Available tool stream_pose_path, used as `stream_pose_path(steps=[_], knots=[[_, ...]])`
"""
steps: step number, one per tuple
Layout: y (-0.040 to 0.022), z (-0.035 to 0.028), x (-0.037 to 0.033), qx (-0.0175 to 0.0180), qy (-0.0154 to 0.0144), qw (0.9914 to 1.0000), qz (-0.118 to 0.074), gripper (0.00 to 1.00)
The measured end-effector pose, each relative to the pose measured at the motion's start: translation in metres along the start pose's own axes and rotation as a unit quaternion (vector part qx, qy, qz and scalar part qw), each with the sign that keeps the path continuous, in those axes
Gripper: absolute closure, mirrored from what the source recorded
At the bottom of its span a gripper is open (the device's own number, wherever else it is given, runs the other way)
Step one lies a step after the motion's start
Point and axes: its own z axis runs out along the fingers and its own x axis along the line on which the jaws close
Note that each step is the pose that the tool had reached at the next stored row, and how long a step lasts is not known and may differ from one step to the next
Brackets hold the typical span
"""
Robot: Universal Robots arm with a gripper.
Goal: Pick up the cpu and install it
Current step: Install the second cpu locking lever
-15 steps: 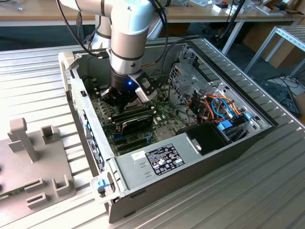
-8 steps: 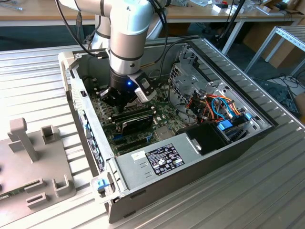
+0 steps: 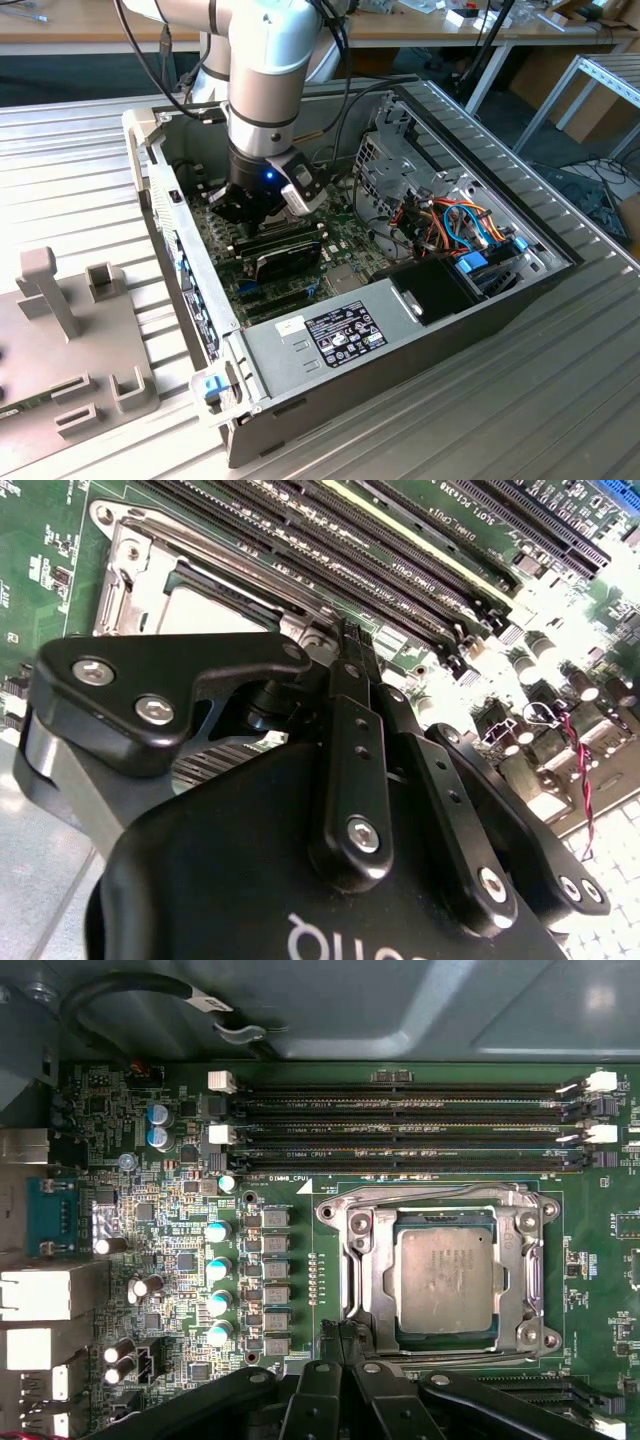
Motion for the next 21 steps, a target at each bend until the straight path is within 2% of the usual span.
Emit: stream_pose_path(steps=[21], knots=[[0.0000, 0.0000, 0.0030, -0.0001, -0.0006, 1.00000, -0.001, 0.89]])
